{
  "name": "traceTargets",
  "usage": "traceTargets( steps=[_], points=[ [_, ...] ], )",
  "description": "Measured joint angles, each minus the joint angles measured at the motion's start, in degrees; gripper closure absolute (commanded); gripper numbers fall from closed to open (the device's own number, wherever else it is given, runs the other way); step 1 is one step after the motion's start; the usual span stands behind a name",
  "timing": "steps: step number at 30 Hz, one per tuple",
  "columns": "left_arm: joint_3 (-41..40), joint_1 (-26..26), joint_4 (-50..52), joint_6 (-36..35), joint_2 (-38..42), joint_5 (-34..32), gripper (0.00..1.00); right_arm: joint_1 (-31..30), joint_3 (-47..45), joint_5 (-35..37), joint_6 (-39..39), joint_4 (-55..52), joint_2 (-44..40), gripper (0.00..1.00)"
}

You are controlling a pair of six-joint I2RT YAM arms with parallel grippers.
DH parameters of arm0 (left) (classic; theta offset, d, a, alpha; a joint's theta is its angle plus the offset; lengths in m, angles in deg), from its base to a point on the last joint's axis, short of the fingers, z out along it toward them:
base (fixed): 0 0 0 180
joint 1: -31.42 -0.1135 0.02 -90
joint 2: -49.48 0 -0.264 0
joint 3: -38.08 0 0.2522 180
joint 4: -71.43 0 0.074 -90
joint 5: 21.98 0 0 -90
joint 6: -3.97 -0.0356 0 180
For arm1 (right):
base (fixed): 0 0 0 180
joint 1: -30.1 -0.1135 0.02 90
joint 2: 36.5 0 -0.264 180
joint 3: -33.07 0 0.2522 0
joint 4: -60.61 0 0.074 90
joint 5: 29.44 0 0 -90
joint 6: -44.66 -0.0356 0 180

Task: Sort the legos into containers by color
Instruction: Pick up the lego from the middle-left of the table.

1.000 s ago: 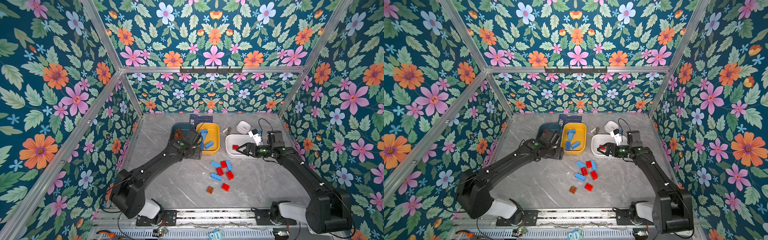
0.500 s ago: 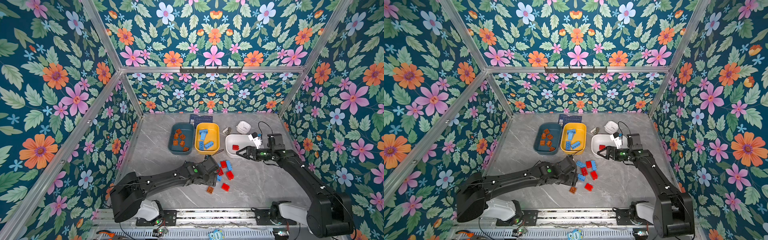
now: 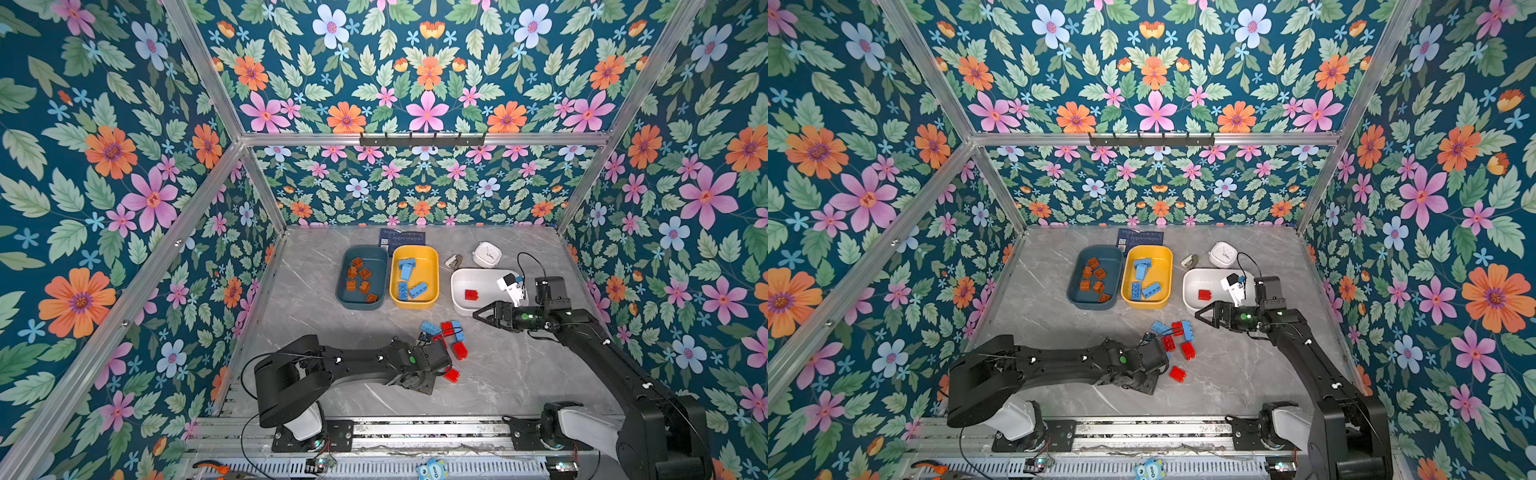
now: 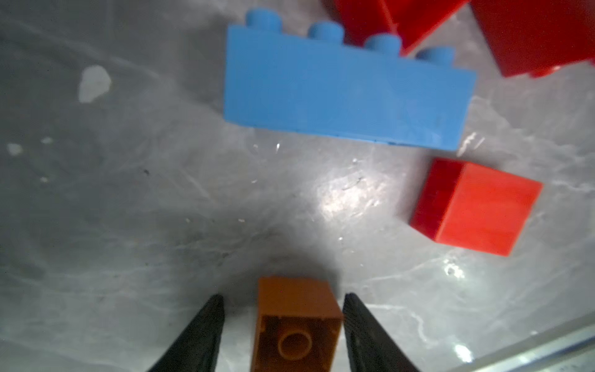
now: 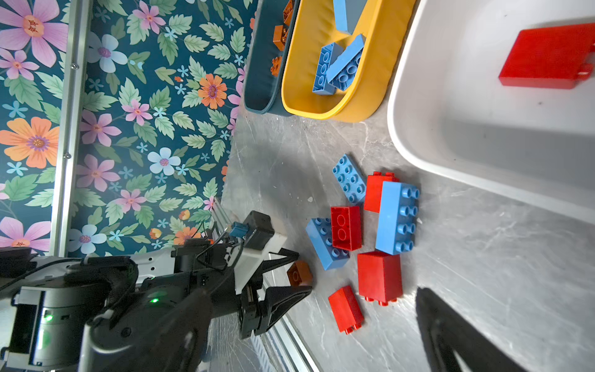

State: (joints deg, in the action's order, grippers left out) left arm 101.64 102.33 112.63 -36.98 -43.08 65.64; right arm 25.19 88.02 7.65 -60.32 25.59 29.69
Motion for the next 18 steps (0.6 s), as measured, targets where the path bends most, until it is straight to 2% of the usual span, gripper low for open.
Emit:
traceTargets(
  steps=[5, 6, 13, 18],
  points=[
    [1.14, 0.26, 1.53, 0.0, -0.22, -0.94, 0.82, 0.0, 0.35, 0.07, 0.02, -0.39, -0.15, 0.01],
    [1.73, 0.31, 2.36, -0.04, 0.07, -1.38, 0.85, 0.0, 0.57, 0.09, 0.04, -0.42, -0.15, 0.01],
    [6.78, -2.23, 7.41, -3.17, 1.84, -4.74, 0.81, 0.0, 2.1, 0.22, 0.24, -0.44, 0.81, 0.01],
    [12.37, -9.73, 11.72, -9.66, 3.34, -7.08, 0.79, 0.0, 3.04, 0.2, 0.2, 0.09, 1.81, 0.01]
  ],
)
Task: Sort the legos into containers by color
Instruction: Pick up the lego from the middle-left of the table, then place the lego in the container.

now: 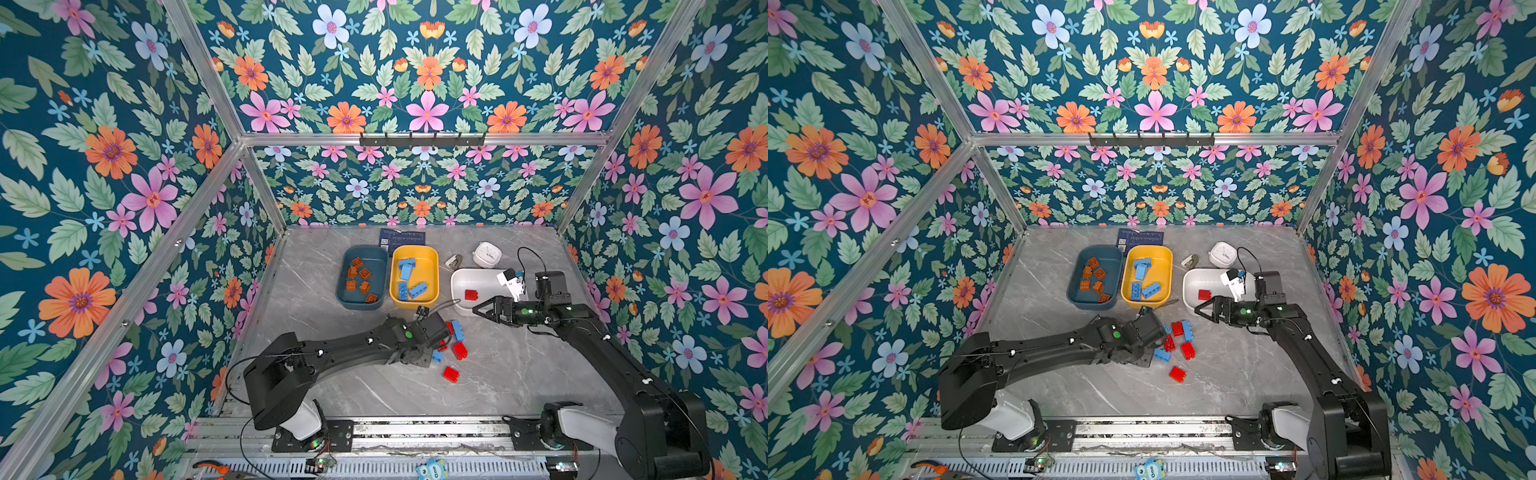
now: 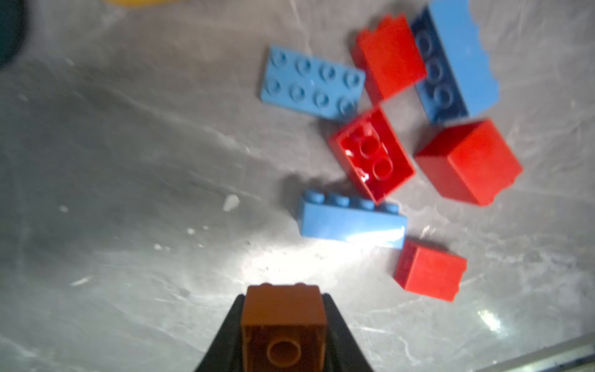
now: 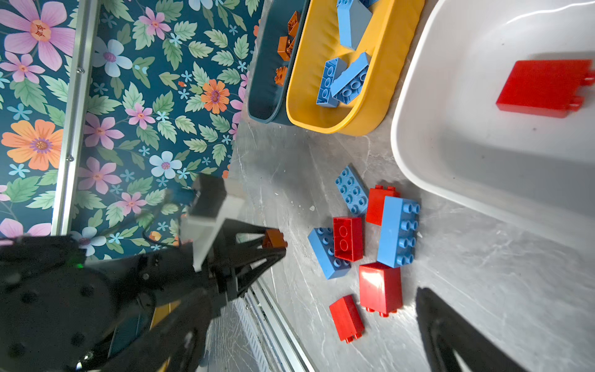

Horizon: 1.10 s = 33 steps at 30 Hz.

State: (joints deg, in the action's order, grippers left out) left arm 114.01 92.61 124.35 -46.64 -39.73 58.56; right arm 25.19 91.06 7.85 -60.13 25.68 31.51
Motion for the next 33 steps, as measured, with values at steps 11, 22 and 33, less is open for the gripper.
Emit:
traceTargets(
  steps=[11, 22, 33],
  points=[
    [14.4, -25.38, 1.55, -19.63, -5.05, -3.17, 0.79, 0.0, 1.44, -0.26, -1.53, 2.73, 2.58, 0.01],
    [29.92, -39.67, -5.6, -29.29, -23.61, 0.35, 0.79, 0.0, 2.21, -0.9, -3.02, 5.4, 4.92, 0.01],
    [38.01, -43.06, -12.52, -31.04, -37.2, 3.61, 0.56, 0.0, 1.77, -1.05, -3.65, 6.43, 5.16, 0.01]
  ],
)
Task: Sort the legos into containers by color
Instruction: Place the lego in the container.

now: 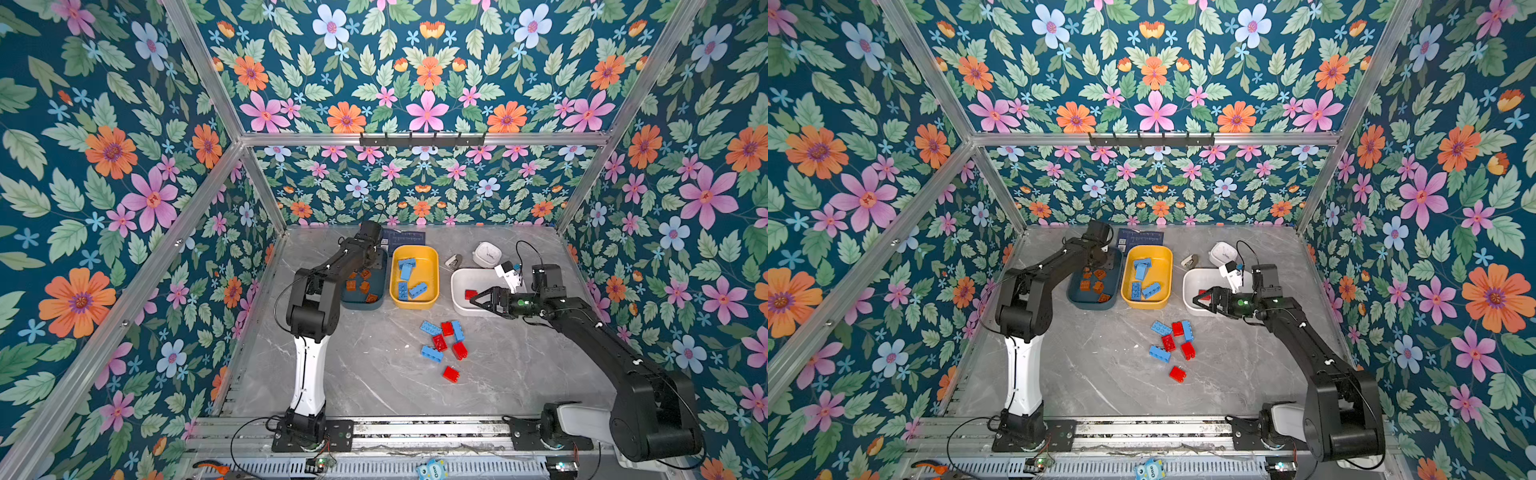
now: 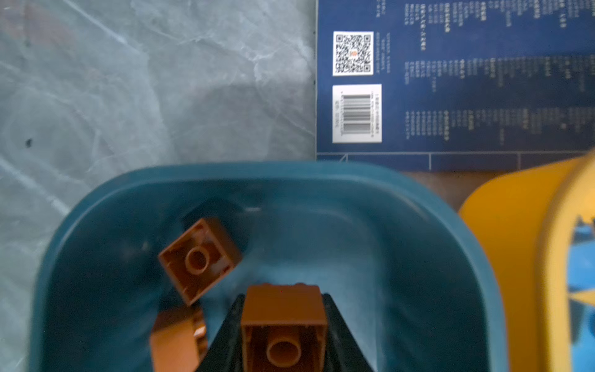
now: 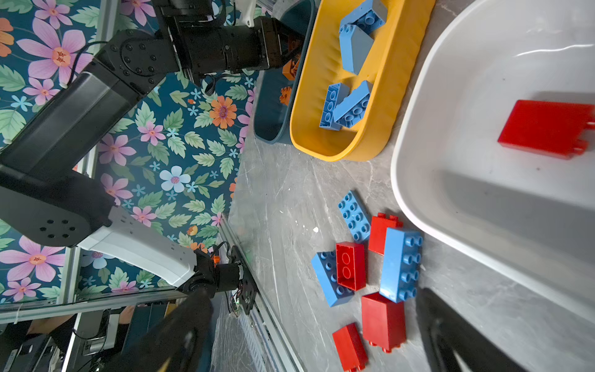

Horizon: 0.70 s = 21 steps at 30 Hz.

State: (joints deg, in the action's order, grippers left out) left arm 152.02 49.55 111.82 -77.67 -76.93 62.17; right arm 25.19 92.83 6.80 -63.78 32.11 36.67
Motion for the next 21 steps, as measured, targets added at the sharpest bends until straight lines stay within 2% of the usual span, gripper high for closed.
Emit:
traceTargets(
  steps=[3, 6, 14, 18, 21],
  points=[
    [0.81, -0.09, 0.09, -0.79, -0.83, 0.63, 0.33, 0.0, -0.11, 0.0, 0.0, -0.04, -0.04, 0.01],
    [0.55, -0.09, 0.44, -0.83, 0.55, 1.49, 0.26, 0.0, -0.11, 0.0, 0.02, -0.04, -0.04, 0.01],
    [-8.68, 1.27, 1.27, -0.68, 13.73, 4.52, 0.22, 0.0, 0.37, 0.0, 0.07, -0.26, 0.35, 0.01],
    [-16.28, 4.96, 2.29, 2.34, 22.32, 6.8, 0.24, 0.0, 0.81, 0.02, 0.5, -0.68, 0.5, 0.01],
    [-22.32, 8.92, 1.99, 7.13, 28.24, 8.61, 0.27, 0.0, 1.09, 0.07, 0.74, -1.18, 0.55, 0.01]
  ],
)
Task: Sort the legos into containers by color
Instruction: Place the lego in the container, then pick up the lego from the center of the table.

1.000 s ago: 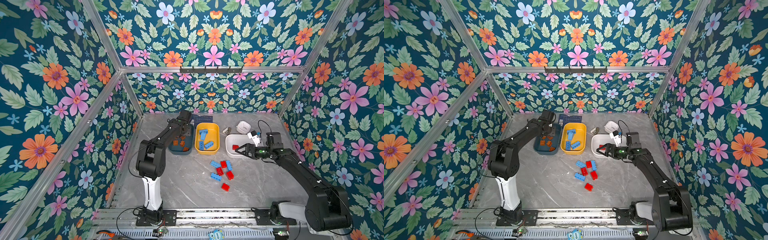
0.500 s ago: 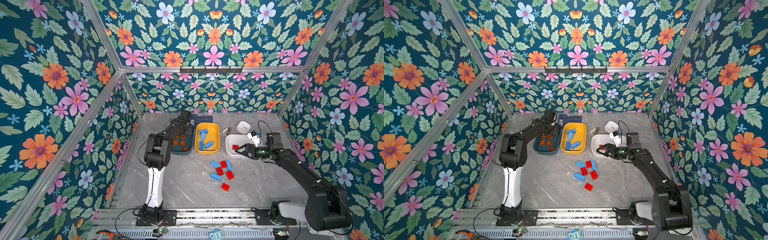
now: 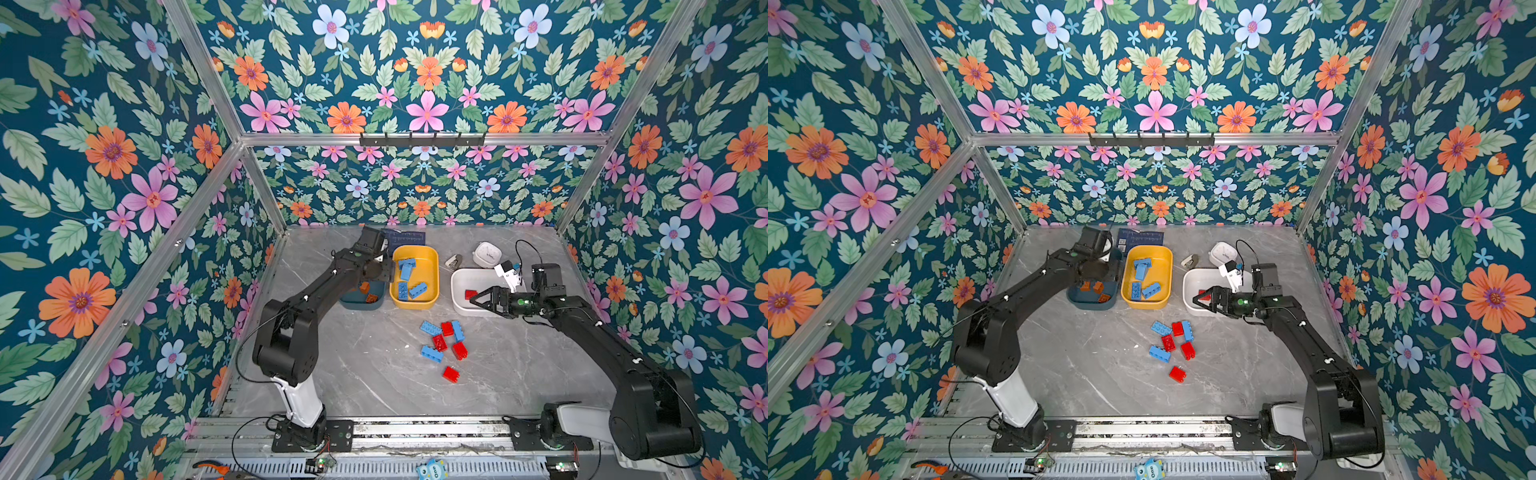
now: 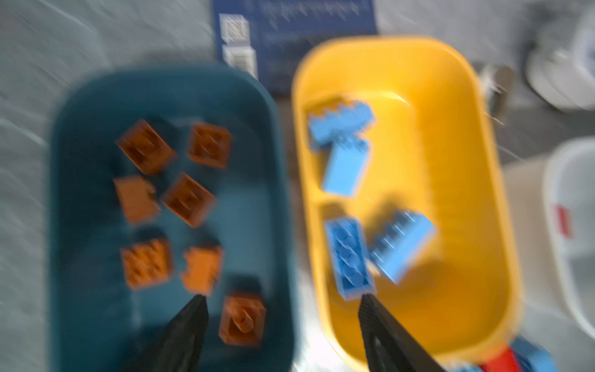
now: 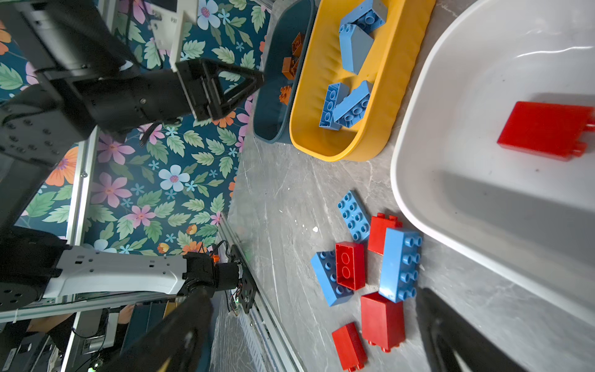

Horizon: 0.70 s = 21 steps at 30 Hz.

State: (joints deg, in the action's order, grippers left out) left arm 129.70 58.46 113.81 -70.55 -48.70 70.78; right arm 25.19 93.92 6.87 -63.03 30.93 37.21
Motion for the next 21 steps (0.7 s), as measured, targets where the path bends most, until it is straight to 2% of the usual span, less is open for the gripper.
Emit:
traceTargets(
  steps=[5, 10, 16, 21],
  points=[
    [-7.54, 8.39, -1.66, 11.3, 4.98, 0.61, 0.28, 0.0, 0.42, 0.17, 0.44, -0.59, 0.04, 0.01],
    [-11.93, 16.68, -5.88, 25.97, 5.29, -2.95, 0.28, 0.02, 0.35, 0.24, 1.22, -0.59, 0.04, 0.01],
    [-6.78, 24.13, -5.27, 39.04, -1.07, -10.78, 0.32, 0.02, -0.02, 0.42, 1.84, -0.85, 0.07, 0.01],
    [-2.78, 26.71, -2.23, 47.65, -6.86, -15.52, 0.34, 0.02, -0.42, 0.44, 2.71, -1.01, 0.07, 0.01]
  ],
)
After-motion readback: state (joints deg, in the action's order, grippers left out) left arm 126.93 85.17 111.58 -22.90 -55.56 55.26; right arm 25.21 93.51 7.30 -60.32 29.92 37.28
